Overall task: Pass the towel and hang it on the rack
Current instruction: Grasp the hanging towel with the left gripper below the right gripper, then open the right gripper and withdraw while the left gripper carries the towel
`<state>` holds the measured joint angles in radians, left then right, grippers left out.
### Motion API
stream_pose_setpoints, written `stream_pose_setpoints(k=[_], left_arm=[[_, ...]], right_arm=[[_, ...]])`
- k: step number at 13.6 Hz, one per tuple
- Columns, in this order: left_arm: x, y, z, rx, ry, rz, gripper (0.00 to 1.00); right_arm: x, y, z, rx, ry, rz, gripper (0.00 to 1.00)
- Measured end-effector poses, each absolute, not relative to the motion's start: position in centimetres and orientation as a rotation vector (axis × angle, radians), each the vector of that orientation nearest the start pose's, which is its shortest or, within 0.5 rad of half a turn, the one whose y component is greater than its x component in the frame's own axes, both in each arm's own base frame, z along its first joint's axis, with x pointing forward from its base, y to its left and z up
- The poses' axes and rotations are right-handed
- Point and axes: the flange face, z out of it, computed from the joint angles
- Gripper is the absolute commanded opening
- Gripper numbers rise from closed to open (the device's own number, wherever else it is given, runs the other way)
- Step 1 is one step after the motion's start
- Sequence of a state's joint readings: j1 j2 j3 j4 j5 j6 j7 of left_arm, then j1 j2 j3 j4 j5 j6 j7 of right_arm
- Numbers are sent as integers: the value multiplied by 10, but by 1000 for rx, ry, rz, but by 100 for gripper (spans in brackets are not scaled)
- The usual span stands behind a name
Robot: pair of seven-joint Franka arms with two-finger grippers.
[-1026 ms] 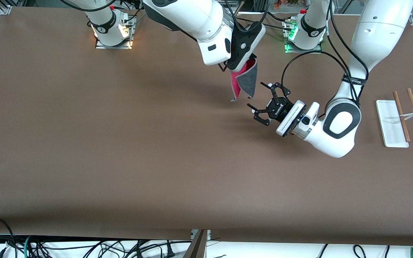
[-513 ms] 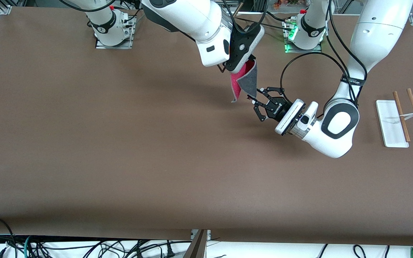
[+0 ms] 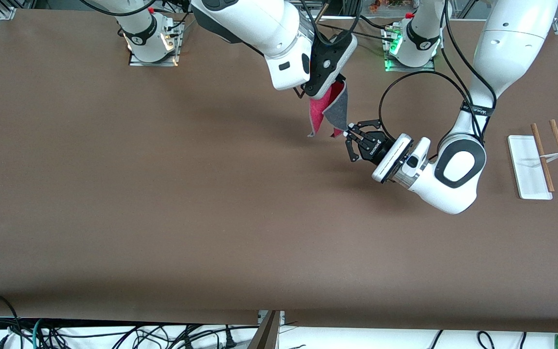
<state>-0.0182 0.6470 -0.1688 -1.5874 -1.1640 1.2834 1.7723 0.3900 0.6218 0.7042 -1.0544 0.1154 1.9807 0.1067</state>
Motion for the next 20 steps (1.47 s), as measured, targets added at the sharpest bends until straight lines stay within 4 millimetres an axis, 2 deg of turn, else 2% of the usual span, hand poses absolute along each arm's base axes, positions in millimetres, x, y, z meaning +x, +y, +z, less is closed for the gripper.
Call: stream_pose_setpoints(k=[8,10,12,14,16,17,19,20], left_arm=[[597,-210,308,1073,-1214,350,0],[602,-204,312,1081,-1217,363,0],[614,-180,327,1125,-1243,350,0],[627,-144,355,1215,-1305,268,0],[634,-112,382,1313,-1332,172,0],[635,-96,390,1369,-1334,115,0],[634,-56,390,1497,-1341,-16,0],[633,-32,389,1563,-1350,-77,0]], right_arm=[[490,547,578,-2330,-964,-106,100],[499,534,575,-2354,-960,-75,100],[517,504,579,-2405,-939,-43,100],[547,445,585,-2515,-889,10,100],[583,365,584,-2625,-829,85,100],[601,317,584,-2663,-782,133,100],[625,227,585,-2726,-650,200,100],[631,192,587,-2766,-587,222,100]])
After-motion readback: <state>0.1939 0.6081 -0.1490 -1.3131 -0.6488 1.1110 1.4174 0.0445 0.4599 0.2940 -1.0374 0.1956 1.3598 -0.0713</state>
